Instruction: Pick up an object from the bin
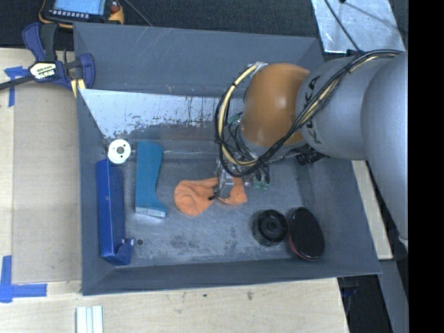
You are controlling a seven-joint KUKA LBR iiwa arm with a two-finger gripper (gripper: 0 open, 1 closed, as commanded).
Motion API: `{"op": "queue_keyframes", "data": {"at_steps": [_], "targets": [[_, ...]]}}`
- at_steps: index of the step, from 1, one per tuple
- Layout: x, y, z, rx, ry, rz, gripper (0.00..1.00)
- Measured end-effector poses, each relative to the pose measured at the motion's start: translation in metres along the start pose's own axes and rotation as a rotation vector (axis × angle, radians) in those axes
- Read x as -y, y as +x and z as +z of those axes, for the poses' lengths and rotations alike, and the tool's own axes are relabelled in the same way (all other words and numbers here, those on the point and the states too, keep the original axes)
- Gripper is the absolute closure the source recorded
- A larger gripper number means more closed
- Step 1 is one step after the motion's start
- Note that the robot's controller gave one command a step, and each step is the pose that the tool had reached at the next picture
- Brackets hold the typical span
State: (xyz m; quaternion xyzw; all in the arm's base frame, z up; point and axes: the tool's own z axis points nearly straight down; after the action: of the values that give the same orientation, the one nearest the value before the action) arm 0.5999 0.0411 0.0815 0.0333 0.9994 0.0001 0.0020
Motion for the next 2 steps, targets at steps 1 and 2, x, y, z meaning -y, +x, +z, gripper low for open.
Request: {"op": "queue_keyframes", "data": {"at_steps": [1, 2], "targets": [[0.0001, 0.0, 0.0, 0.0, 0.0, 0.0, 1.0], [0.0001, 0.0, 0.0, 0.0, 0.0, 0.001, 1.0]]}}
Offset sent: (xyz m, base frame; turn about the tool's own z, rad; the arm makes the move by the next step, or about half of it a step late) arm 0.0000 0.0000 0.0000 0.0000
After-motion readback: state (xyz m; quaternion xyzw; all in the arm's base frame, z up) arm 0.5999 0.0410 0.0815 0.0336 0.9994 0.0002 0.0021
